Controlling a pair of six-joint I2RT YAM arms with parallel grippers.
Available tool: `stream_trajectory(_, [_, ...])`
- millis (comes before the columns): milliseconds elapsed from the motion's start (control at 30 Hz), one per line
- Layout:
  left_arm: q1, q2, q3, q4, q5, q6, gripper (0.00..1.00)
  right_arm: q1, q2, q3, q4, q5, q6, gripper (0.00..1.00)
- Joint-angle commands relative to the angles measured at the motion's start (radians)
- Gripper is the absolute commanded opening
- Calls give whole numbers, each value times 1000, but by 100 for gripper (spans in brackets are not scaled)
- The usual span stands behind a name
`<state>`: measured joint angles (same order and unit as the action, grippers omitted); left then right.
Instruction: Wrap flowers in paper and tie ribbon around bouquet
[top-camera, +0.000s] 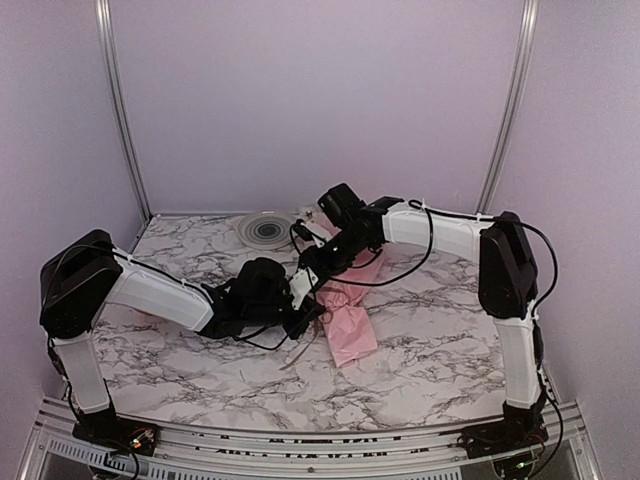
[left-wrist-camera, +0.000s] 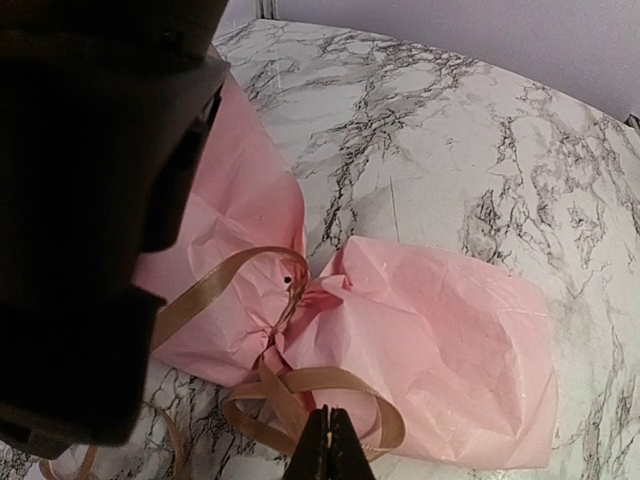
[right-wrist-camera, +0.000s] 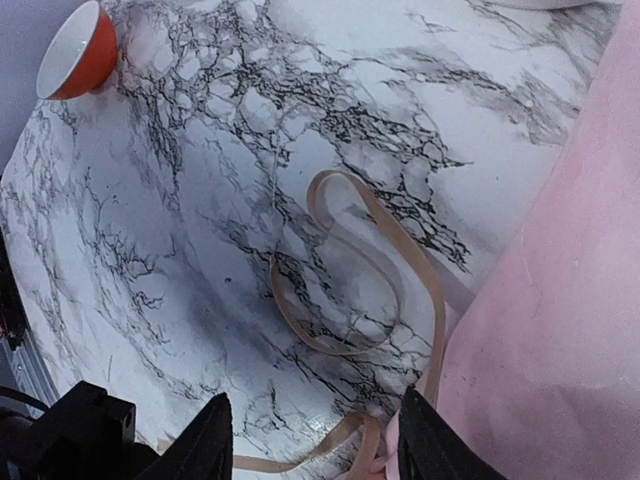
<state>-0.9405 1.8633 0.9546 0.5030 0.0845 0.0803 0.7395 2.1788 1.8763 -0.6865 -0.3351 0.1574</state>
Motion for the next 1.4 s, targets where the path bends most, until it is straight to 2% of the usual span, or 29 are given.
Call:
stream_trajectory(0, [2,-43,-5,5,-6,-2,0,-48,-124,-134,161,-189,-23,53])
stream_trajectory(300, [83,-53,25,40,79,-85,0,-202,-303,-477,484,-429,3,44])
stream_trajectory(500, [132,-33,67,45,137,-110,0,-209,-360,-650,760,-523,-22,44])
stream_trajectory(867, [155,8,123,52,204,-132,0,-147,-281,-666,846,-479,-97,51])
stream_trajectory(1100, [155,32,125,55,232,-157,0,-138,-278,-695,834,-497,-127,40])
stream_trajectory(1367, [155,28,122,58,225,-154,0,-119,-277,-765,891,-443,-106,39])
